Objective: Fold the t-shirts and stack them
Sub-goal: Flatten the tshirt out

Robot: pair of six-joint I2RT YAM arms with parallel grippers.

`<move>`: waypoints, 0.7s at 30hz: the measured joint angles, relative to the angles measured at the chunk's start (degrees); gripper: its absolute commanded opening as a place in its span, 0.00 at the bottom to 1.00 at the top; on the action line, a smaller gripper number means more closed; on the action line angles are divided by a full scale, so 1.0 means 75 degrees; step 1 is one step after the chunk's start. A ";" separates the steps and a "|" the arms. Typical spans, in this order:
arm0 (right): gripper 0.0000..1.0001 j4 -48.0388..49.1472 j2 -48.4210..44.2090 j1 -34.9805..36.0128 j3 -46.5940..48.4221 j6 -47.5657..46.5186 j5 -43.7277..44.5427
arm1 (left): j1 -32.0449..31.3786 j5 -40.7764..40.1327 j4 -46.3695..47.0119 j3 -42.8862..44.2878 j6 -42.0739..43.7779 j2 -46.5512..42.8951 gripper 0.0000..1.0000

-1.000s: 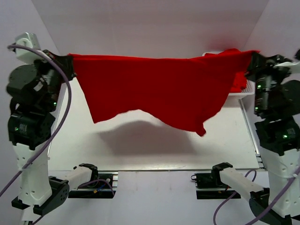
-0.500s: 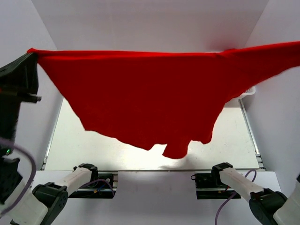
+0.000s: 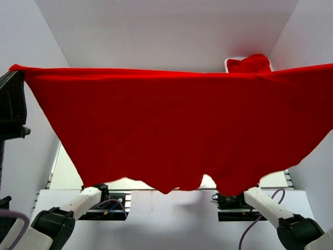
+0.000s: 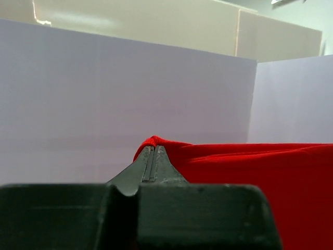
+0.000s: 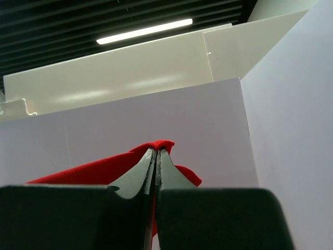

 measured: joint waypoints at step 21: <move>0.00 0.3182 0.4232 -0.0125 -0.7315 0.0280 0.1996 | 0.0076 -0.4010 0.1897 -0.7501 -0.1585 0.3678 0.00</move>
